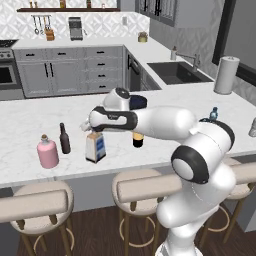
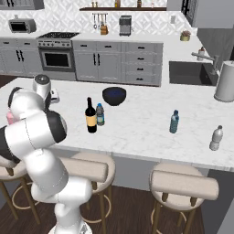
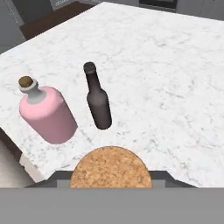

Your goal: Move the plastic bottles in the middle to the plastics group, and the glass bottles in the middle to the glass group.

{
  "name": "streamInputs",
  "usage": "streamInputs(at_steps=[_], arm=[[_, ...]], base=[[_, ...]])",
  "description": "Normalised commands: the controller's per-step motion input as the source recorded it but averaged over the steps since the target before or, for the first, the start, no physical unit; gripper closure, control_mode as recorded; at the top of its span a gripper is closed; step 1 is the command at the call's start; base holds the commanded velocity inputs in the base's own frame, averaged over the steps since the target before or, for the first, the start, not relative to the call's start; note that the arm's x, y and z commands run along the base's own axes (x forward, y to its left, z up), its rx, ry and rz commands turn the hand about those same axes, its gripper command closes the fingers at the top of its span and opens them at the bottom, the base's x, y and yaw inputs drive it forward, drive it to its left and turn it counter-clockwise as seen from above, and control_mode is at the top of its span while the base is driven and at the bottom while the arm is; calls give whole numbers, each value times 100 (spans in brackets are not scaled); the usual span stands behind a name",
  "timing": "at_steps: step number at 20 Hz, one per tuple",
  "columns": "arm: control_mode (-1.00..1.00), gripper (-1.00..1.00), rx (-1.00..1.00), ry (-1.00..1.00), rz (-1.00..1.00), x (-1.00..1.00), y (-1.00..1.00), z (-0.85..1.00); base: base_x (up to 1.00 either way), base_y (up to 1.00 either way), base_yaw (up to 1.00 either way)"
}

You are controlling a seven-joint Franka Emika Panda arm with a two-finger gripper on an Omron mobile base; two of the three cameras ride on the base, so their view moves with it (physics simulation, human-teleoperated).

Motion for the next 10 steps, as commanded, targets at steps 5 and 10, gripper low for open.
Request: streamInputs(at_steps=[5,10], arm=[[-100,100,0,-2,37,-20,70,-12],[-100,100,-1,-1,13,6,43,-5]], base=[[0,0,0],[0,0,0]])
